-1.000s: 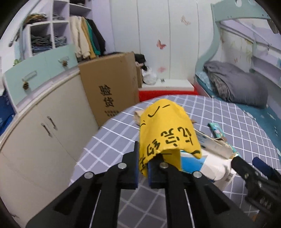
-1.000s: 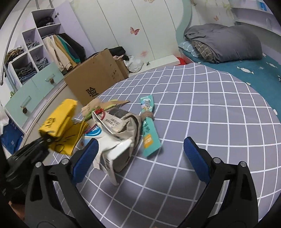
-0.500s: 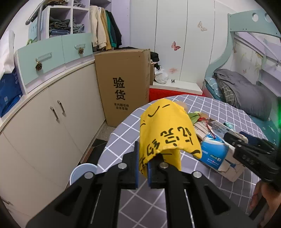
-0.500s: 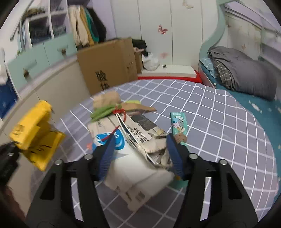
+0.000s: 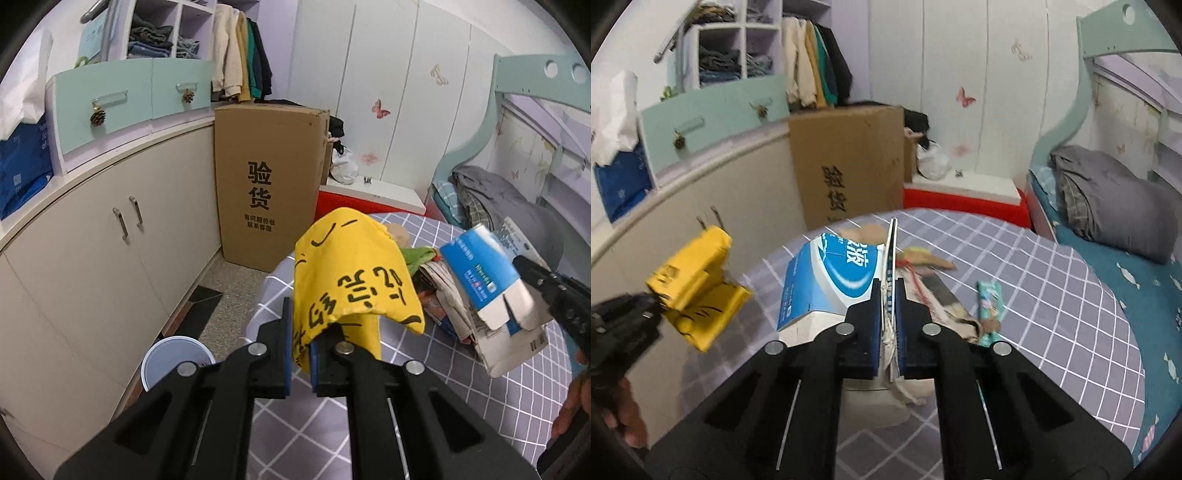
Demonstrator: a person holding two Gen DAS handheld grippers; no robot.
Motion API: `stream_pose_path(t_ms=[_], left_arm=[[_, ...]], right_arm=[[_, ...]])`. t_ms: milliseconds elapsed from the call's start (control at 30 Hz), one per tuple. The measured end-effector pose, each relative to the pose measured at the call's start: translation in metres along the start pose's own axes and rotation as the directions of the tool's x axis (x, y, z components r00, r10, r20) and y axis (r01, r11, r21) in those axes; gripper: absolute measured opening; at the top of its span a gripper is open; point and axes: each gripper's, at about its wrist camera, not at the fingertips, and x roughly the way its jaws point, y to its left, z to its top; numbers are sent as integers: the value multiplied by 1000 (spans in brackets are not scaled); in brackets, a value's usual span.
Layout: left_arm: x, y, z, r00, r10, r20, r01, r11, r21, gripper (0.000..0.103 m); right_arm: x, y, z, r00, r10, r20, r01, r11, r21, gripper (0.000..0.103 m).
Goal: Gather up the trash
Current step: 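Grasp the yellow cloth bag with the left tool while the right grasps the blue-white box, then carry both items over the wastebasket and open both tools to drop them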
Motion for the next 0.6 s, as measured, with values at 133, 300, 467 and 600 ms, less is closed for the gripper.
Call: stream_pose_path(t_ms=[133, 300, 467, 600], left_arm=[[-9, 20, 0, 1000, 6, 17, -5, 999, -31, 7], [-23, 62, -10, 998, 47, 49, -44, 996, -75, 7], [-24, 127, -25, 992, 125, 24, -119, 980, -158, 7], [-15, 181, -40, 980, 194, -32, -197, 956, -219, 7]], right_arm=[[-3, 29, 8, 1000, 26, 7, -25, 999, -30, 7], [6, 80, 6, 993, 121, -6, -121, 991, -58, 7], [28, 151, -2, 976, 212, -47, -216, 972, -95, 7], [53, 199, -14, 946, 305, -109, -313, 947, -66, 7]])
